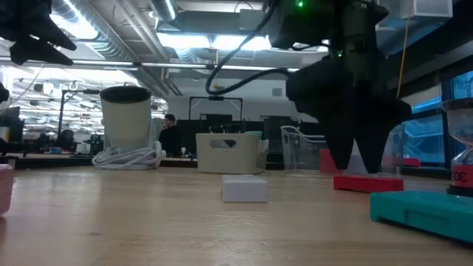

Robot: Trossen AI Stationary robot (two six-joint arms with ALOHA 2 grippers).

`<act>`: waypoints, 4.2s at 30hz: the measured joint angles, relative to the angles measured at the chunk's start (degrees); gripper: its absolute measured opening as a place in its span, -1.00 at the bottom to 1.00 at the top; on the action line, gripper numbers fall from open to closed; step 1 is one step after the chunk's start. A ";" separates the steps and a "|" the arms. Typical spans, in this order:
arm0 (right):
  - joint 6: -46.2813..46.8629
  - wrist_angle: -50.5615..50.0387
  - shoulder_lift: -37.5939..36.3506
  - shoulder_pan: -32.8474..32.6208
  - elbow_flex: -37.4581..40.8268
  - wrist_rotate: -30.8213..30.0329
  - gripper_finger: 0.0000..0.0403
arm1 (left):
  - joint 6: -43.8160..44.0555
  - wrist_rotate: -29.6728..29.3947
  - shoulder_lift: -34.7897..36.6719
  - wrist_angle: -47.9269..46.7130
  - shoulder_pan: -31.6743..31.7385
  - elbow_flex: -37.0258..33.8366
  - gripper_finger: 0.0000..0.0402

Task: Pick & Place Office items
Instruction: Put the red digital timer into the bottom transparent bin

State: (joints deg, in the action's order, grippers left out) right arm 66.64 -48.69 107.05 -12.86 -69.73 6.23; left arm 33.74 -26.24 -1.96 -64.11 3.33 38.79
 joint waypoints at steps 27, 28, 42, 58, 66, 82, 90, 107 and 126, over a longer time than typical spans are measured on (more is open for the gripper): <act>-3.01 0.96 4.62 -1.03 -0.17 -4.06 0.40 | 0.00 0.00 -0.02 -0.01 0.00 0.00 0.18; -3.21 0.98 4.62 -1.03 -0.16 -4.06 0.35 | 0.00 0.00 -0.02 -0.01 0.00 0.00 0.18; -10.76 -1.09 5.10 -1.03 -6.62 -3.84 -0.23 | 0.00 0.00 -0.02 -0.01 0.00 0.00 0.18; -21.73 -27.85 4.89 -4.74 -29.77 -13.60 -0.22 | 0.00 0.00 -0.02 0.00 0.00 0.00 0.18; -18.39 -39.11 0.51 -10.25 -35.17 -16.20 -0.16 | 0.00 0.00 -0.02 -0.01 0.00 0.00 0.18; 13.44 -41.31 -4.99 -29.61 -34.28 -19.02 -0.17 | 0.00 0.00 -0.02 -0.01 -0.01 0.02 0.18; 29.54 -41.14 -4.99 -36.60 -31.57 -20.01 -0.16 | 0.00 0.00 -0.02 0.01 -0.01 0.02 0.18; 39.18 -20.94 -4.93 -40.87 -11.97 -6.36 -0.16 | 0.00 -0.01 -0.02 0.00 -0.01 0.02 0.18; 38.02 -8.87 -4.95 -39.29 3.58 -3.37 -0.16 | 0.00 0.00 -0.02 0.01 0.00 0.01 0.18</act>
State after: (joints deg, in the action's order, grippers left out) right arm 104.66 -57.56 102.10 -52.15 -66.15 2.86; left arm 33.74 -26.24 -1.98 -64.10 3.33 38.79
